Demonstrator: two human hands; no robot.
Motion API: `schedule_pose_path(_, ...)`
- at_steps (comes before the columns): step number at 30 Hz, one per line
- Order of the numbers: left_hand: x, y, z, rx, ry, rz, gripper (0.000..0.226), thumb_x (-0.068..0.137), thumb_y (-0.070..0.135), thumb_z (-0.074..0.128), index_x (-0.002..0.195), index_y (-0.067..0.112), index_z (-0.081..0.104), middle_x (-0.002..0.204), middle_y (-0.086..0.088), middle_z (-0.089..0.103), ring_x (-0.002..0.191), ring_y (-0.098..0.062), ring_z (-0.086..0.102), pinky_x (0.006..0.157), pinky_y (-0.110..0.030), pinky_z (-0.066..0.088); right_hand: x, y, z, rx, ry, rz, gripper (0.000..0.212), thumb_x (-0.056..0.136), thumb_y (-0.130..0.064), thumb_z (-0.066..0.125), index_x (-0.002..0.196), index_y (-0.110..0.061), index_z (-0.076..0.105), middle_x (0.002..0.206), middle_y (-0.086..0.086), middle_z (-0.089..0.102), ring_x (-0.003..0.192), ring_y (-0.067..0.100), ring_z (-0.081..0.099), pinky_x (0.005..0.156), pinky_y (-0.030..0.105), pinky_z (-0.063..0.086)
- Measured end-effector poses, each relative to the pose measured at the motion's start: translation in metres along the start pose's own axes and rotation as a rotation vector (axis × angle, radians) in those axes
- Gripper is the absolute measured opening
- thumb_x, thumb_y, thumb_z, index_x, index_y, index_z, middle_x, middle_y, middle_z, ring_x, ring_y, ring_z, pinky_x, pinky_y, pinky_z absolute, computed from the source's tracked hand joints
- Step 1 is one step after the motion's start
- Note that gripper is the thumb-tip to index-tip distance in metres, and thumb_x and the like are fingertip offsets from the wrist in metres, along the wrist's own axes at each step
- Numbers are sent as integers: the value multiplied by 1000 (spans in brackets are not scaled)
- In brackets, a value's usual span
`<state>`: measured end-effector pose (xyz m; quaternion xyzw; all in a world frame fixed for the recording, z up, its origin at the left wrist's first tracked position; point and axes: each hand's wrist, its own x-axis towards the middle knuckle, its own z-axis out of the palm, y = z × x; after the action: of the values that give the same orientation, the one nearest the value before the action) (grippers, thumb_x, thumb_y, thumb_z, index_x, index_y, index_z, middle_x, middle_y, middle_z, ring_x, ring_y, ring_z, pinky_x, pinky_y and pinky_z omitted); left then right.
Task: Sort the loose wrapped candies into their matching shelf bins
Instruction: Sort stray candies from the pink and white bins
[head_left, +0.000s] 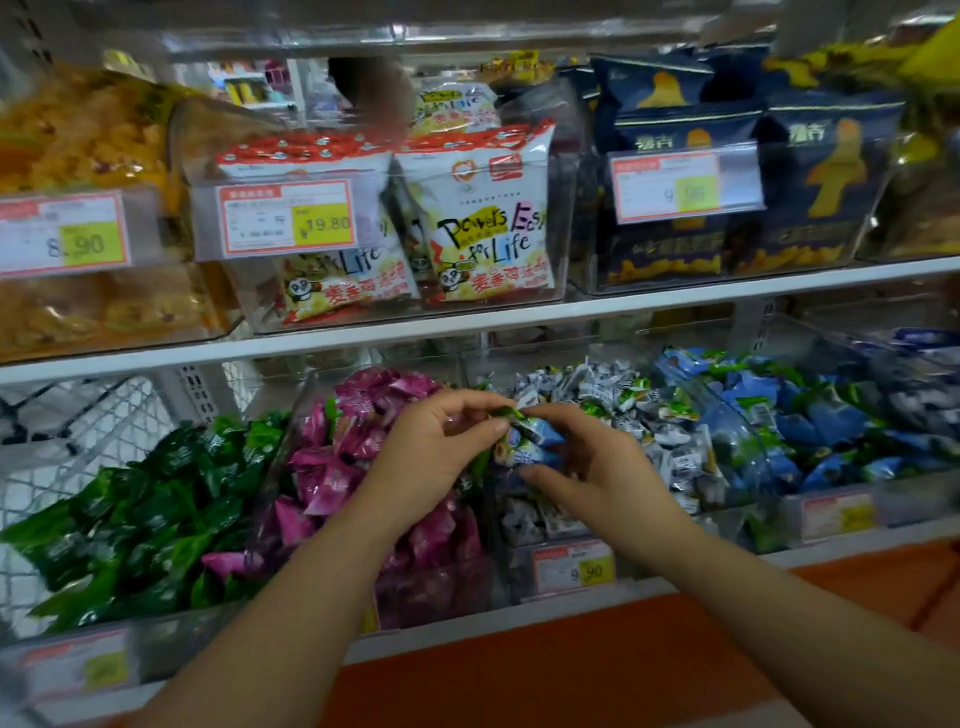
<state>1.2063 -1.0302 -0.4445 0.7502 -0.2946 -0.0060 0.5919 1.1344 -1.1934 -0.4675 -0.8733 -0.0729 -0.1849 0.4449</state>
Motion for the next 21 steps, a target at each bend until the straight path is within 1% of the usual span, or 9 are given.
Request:
schedule_pose_path(3, 10, 4, 35, 3, -45, 7, 25, 87, 17, 65, 94, 41, 65, 100, 7, 67, 89, -3, 65, 78, -18, 50, -10, 15, -28, -13, 55, 48, 43, 87, -21, 67, 124, -34, 50, 91, 0, 65, 72, 15, 63, 65, 33, 55)
schedule_pose_path(6, 18, 10, 69, 92, -132, 9, 28, 91, 24, 60, 100, 50, 57, 108, 15, 59, 95, 2, 59, 80, -13, 48, -18, 36, -66, -113, 241, 95, 36, 87, -21, 66, 117, -33, 50, 89, 1, 65, 68, 12, 61, 57, 18, 50)
schedule_pose_path(9, 27, 7, 98, 282, -221, 14, 26, 95, 25, 55, 119, 37, 56, 116, 17, 51, 110, -3, 52, 95, -21, 43, -24, 67, -108, -280, 438, 235, 41, 90, -23, 63, 129, -20, 49, 76, -3, 56, 57, 6, 49, 49, 14, 41)
schedule_pose_path(11, 33, 4, 112, 427, -240, 24, 29, 96, 25, 53, 125, 30, 56, 127, 11, 48, 118, -9, 48, 96, -21, 38, -26, 90, -133, -361, 503, 310, 47, 92, -21, 61, 136, -16, 46, 91, 7, 64, 56, 4, 45, 56, 17, 39)
schedule_pose_path(13, 38, 0, 123, 541, -254, 40, 29, 97, 28, 51, 126, 30, 55, 134, 7, 46, 117, -11, 47, 90, -19, 36, -29, 109, -150, -469, 433, 402, 52, 93, -19, 60, 141, -19, 42, 118, 14, 62, 64, 8, 50, 64, 30, 44)
schedule_pose_path(15, 41, -4, 129, 633, -257, 62, 29, 97, 31, 50, 126, 34, 55, 135, 7, 45, 113, -11, 49, 85, -20, 36, -32, 123, -160, -648, 293, 473, 56, 92, -24, 61, 143, -25, 38, 135, 5, 54, 97, 27, 56, 80, 42, 48)
schedule_pose_path(16, 42, -5, 130, 661, -252, 73, 29, 97, 32, 50, 125, 35, 55, 135, 8, 46, 112, -11, 50, 84, -20, 37, -34, 125, -162, -713, 264, 490, 56, 92, -26, 61, 143, -27, 38, 138, 1, 52, 114, 33, 47, 88, 47, 45)
schedule_pose_path(17, 42, -7, 130, 674, -248, 81, 29, 97, 31, 51, 125, 35, 56, 134, 8, 46, 112, -11, 50, 85, -20, 38, -35, 125, -162, -735, 261, 497, 54, 92, -27, 60, 142, -28, 40, 139, -2, 51, 122, 35, 39, 93, 49, 42)
schedule_pose_path(21, 35, -11, 114, 659, -238, 116, 28, 95, 27, 54, 122, 34, 59, 128, 11, 50, 110, -9, 51, 95, -23, 40, -31, 108, -147, -655, 290, 408, 42, 92, -25, 59, 133, -25, 52, 137, 0, 53, 125, 34, 35, 98, 51, 37)
